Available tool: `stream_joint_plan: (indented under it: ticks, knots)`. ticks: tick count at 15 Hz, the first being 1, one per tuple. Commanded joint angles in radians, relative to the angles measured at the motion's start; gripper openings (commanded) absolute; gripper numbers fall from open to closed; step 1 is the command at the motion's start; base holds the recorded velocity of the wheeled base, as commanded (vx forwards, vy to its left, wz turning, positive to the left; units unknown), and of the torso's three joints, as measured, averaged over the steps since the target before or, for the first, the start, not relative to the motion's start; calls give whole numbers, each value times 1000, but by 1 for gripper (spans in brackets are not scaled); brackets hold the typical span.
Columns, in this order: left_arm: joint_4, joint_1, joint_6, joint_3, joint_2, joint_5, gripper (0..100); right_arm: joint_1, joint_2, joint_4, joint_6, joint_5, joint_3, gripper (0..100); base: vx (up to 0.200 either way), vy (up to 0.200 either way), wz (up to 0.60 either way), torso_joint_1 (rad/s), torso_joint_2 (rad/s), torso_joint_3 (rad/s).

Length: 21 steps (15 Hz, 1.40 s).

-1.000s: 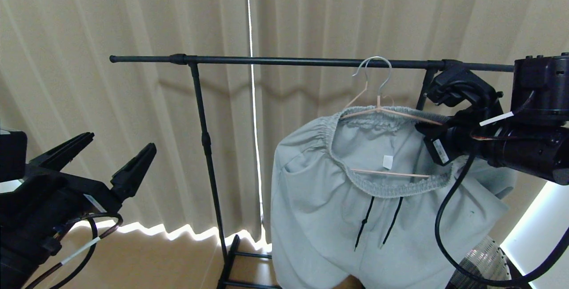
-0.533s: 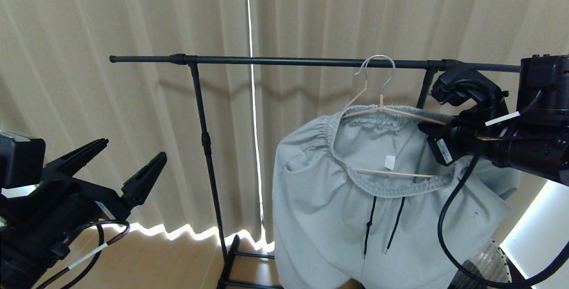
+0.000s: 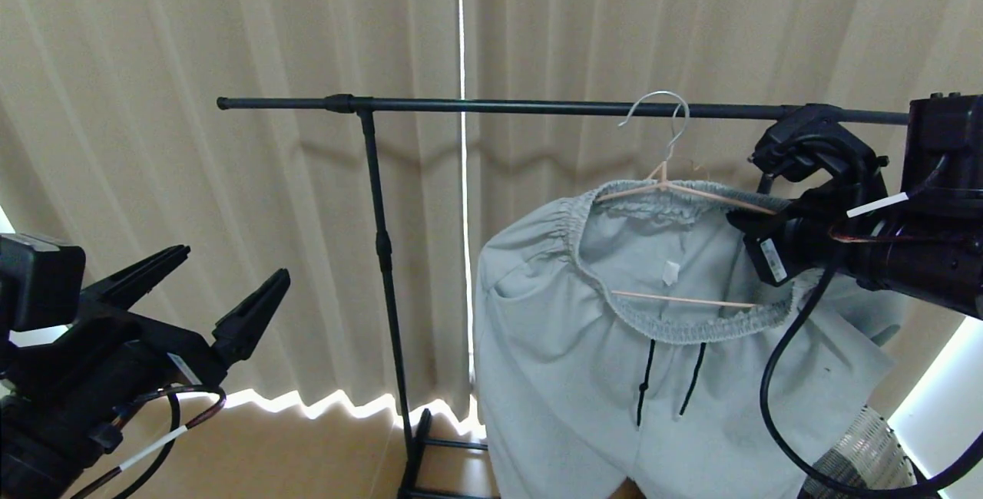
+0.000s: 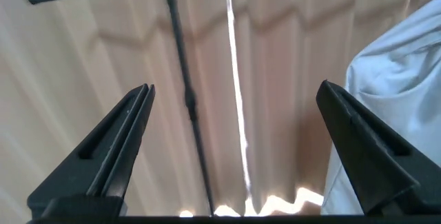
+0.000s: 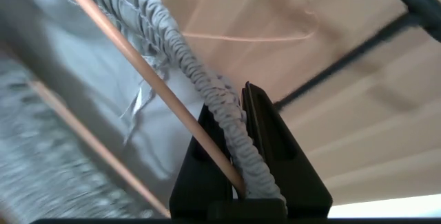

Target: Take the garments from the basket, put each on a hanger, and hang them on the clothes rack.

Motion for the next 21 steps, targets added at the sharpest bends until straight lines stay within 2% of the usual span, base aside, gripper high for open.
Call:
stream_joint_plan:
  ticks: [1,5,7,8,9,11,21]
  knots:
    - [-1,-1,0,7,4,1,100,-2,3,0,-1,-3,-1,0,0,0,0,0,0,0]
    - [-2,-3,2,12,17,1,100,-45,4,62,19,-42,-9,0,0,0,0,0,0,0]
    - [-4,-55,-1,-2,53,1,100,-51,7,83,76,-42,-9,0,0,0,0,0,0,0]
    - [-4,-55,-1,-2,53,1,100,-51,7,83,76,-42,-9,0,0,0,0,0,0,0]
    - [-4,-109,0,1,94,3,100,-45,9,132,157,-42,-18,0,0,0,0,0,0,0]
    - [-2,-119,-3,4,111,3,100,-43,4,189,200,-42,-43,0,200,0,0,12,2,7]
    - [-2,-124,2,7,113,3,100,-48,4,184,210,-49,-46,0,200,0,0,2,1,5]
